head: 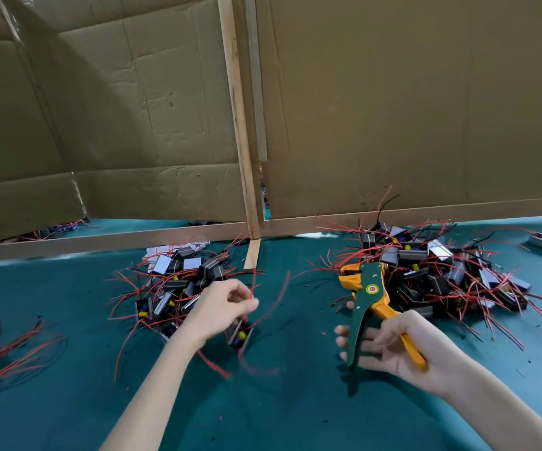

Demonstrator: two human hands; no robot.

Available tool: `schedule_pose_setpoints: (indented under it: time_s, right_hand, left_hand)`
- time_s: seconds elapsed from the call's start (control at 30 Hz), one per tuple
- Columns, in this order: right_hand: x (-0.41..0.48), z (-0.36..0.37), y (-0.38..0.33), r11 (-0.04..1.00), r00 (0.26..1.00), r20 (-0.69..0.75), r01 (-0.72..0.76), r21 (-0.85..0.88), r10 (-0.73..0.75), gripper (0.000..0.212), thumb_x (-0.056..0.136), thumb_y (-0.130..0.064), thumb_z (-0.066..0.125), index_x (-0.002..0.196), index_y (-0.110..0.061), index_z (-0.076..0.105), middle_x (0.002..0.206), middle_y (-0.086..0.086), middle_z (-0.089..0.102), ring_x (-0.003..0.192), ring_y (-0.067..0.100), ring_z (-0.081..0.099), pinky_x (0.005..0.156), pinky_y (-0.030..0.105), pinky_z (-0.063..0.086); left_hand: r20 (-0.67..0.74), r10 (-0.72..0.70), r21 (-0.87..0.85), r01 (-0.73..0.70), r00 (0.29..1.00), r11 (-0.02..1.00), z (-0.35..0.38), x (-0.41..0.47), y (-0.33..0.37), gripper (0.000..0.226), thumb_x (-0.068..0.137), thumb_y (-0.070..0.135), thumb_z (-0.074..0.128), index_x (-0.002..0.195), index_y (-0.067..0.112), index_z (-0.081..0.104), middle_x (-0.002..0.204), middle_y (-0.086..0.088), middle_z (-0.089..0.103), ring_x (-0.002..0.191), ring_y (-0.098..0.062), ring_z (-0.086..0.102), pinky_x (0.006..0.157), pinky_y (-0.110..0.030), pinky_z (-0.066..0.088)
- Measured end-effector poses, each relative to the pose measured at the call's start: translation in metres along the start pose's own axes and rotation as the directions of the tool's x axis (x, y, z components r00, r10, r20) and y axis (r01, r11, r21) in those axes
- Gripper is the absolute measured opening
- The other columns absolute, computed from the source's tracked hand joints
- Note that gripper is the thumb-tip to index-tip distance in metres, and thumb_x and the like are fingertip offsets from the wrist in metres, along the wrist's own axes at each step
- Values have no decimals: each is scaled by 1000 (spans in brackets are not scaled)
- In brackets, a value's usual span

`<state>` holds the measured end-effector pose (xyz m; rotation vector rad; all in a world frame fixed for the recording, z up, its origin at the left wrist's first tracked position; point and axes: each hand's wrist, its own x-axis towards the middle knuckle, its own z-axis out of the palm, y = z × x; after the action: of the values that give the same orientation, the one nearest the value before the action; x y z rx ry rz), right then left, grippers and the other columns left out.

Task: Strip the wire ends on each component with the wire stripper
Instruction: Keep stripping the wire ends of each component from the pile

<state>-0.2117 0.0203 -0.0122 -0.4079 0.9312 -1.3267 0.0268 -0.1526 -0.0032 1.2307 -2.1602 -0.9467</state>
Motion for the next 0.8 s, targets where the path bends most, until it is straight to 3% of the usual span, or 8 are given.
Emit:
schedule_pose_setpoints:
  time_s: [0.1, 0.2, 0.3, 0.4, 0.47, 0.53, 0.67, 0.8]
  right_hand:
    - [1, -1, 1, 997, 1000, -1, 30, -68, -30, 58, 64, 9, 33, 118, 3, 54, 101, 36, 65, 79, 42, 69, 70, 54, 59]
    - [2, -2, 0, 991, 998, 8, 60, -119, -60, 51, 70, 3, 43, 119, 1, 56, 94, 33, 66, 76, 41, 68, 67, 50, 59]
    - [2, -2, 1, 986, 997, 8, 74, -152, -74, 47, 73, -9, 55, 119, 0, 57, 92, 31, 66, 76, 40, 68, 68, 50, 58]
    - [3, -3, 1, 982, 996, 10, 86, -170, -85, 49, 73, -14, 62, 120, -2, 58, 94, 30, 66, 78, 40, 68, 70, 51, 58]
    - [3, -3, 2, 979, 995, 17, 96, -178, -94, 51, 71, -15, 64, 120, -3, 57, 94, 30, 66, 79, 40, 68, 71, 50, 57]
    - [4, -3, 3, 977, 994, 30, 107, -187, -103, 55, 70, -14, 66, 123, -3, 55, 94, 30, 65, 79, 40, 68, 71, 50, 57]
    - [5, -2, 5, 968, 991, 40, 132, -214, -126, 53, 72, -19, 67, 122, -3, 55, 92, 30, 65, 77, 40, 67, 71, 51, 57]
    - [6, -2, 5, 966, 990, 40, 143, -216, -138, 35, 80, -27, 67, 105, -5, 58, 93, 31, 64, 80, 41, 66, 72, 51, 56]
  left_hand:
    - [-120, -173, -505, 90, 978, 858, 19, 1, 4, 5, 90, -1, 61, 85, 1, 60, 73, -10, 61, 54, -9, 61, 52, -22, 54]
    - [-203, -274, -561, 118, 940, 819, 33, 1, 1, 15, 89, -5, 60, 101, 2, 52, 82, -13, 59, 53, -13, 62, 55, -27, 57]
    - [-371, -297, -359, 159, 880, 920, 40, -2, -3, 57, 86, 4, 67, 131, 3, 33, 120, -15, 48, 65, -13, 64, 69, -29, 51]
    - [-545, -119, -73, 95, 830, 993, 46, -9, -3, 90, 82, 7, 72, 147, 1, 11, 145, -13, 16, 105, -29, 59, 96, -34, 45]
    - [-535, 172, 232, -51, 827, 971, 52, -13, -5, 81, 85, 9, 68, 148, 2, 18, 150, -8, 13, 128, -29, 42, 109, -27, 33]
    - [-345, 351, 402, -201, 870, 893, 58, -13, -5, 62, 94, 18, 56, 147, 8, 26, 154, -5, 21, 140, -20, 29, 115, -23, 20]
    - [-85, 391, 542, -288, 916, 790, 75, -4, -10, 55, 101, 39, 37, 150, 17, 22, 153, 2, 31, 142, -10, 22, 117, -21, 1]
    - [-143, 403, 699, -196, 904, 688, 73, -2, -10, 38, 98, 52, 35, 120, 28, 53, 116, 11, 57, 116, -12, 46, 106, -25, 18]
